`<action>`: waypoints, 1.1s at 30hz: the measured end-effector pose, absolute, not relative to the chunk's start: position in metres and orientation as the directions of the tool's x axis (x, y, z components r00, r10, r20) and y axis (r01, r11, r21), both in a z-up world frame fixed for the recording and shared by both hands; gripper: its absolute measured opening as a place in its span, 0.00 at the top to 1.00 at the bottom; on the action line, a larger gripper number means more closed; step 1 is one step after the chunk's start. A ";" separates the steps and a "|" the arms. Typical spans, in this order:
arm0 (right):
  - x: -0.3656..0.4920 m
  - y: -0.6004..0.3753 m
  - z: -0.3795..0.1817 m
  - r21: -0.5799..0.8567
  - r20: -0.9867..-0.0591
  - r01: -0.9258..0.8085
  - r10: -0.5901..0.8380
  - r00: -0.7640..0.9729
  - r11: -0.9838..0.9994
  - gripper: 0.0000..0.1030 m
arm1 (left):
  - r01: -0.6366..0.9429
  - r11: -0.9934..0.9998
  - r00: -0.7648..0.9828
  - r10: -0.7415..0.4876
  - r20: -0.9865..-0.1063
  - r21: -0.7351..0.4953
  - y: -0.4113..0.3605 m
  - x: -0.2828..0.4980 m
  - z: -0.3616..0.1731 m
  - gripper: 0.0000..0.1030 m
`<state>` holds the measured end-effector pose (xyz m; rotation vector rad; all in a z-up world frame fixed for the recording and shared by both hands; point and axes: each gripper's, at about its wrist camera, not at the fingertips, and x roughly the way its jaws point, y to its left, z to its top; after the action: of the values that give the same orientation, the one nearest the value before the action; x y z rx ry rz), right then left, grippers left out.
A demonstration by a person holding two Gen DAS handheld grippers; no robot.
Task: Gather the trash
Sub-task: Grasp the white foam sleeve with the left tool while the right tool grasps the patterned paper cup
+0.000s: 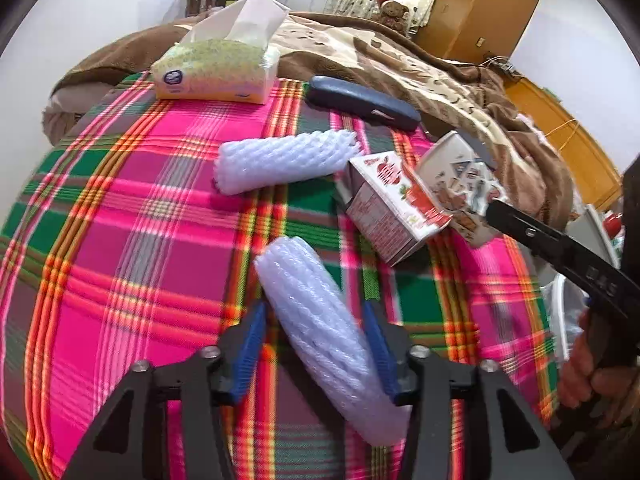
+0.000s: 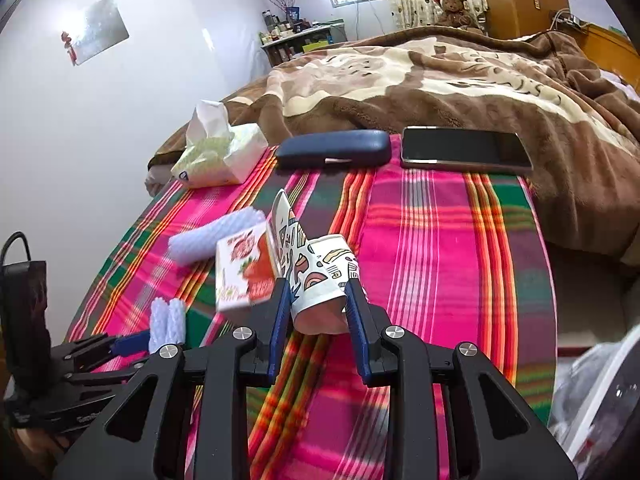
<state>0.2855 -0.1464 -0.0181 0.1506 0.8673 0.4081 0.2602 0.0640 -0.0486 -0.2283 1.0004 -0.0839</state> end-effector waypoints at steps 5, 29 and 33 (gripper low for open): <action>0.271 -0.153 -0.022 0.298 -0.710 -0.256 0.393 0.584 0.919 0.72 | -0.103 0.974 0.540 -0.114 -0.834 -0.200 0.065 0.250 -0.048 0.43; 0.222 -0.176 -0.019 0.354 -0.673 -0.203 0.399 0.623 0.913 0.72 | 0.018 0.981 0.547 -0.170 -0.820 -0.192 0.019 0.221 -0.041 0.72; 0.214 -0.184 -0.014 0.355 -0.658 -0.190 0.389 0.644 0.915 0.72 | 0.052 0.981 0.565 -0.185 -0.804 -0.189 0.008 0.212 -0.032 0.72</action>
<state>0.2143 -0.1842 -0.0145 0.2646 0.8067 0.3343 0.2122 0.0078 -0.0315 -0.1505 0.9616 -0.1401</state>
